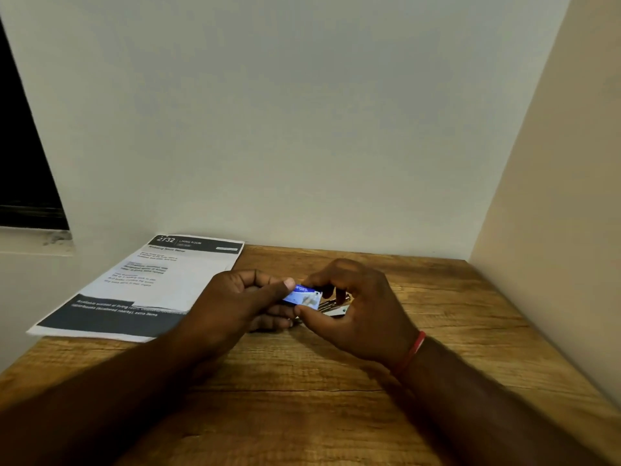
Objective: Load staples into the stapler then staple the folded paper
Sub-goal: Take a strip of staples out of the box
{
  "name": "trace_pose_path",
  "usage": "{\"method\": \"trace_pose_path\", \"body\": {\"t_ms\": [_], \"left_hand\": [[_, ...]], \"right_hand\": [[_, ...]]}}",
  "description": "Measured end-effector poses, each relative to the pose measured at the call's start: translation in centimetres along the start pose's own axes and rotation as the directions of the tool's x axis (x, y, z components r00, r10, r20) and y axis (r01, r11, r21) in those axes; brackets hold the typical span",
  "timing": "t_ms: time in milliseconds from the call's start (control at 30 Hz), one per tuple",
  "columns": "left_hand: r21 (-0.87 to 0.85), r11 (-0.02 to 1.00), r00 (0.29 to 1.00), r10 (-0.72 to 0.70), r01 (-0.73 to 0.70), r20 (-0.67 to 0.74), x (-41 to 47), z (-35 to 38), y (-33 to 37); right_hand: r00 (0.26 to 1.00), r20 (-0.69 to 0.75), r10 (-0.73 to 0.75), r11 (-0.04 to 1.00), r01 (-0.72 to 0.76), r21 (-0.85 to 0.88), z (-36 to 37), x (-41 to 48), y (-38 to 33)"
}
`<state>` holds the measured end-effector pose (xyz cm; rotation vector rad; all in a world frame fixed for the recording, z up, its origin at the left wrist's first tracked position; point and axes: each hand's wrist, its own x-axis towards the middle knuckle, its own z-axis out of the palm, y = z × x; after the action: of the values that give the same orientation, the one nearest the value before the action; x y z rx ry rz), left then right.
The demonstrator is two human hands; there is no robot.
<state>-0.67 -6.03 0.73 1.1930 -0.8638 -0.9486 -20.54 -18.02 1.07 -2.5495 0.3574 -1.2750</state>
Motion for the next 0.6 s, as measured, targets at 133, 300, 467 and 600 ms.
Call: {"method": "trace_pose_path", "body": {"t_ms": [133,300,467,600], "left_hand": [[-0.024,0.998,0.997,-0.058,0.059,0.053,-0.4,0.2,0.3],[0.017,0.999,0.995,-0.045,0.044,0.090,-0.4,-0.3,0.5],[0.508,0.837,0.977,0.208,-0.204,0.050,-0.9,-0.9,1.3],[0.733,0.578,0.931,0.277,-0.360,0.238,-1.4,-1.7,2.1]], "right_hand": [[1.000,0.011,0.001,1.000,-0.001,0.019,0.0,0.1,0.1],[0.999,0.045,0.021,0.999,-0.023,0.039,-0.3,0.1,0.3],[0.989,0.105,0.101,0.988,-0.112,0.103,-0.2,0.0,0.3],[0.971,0.204,0.128,0.980,-0.156,0.125,-0.5,0.0,0.0]]}}
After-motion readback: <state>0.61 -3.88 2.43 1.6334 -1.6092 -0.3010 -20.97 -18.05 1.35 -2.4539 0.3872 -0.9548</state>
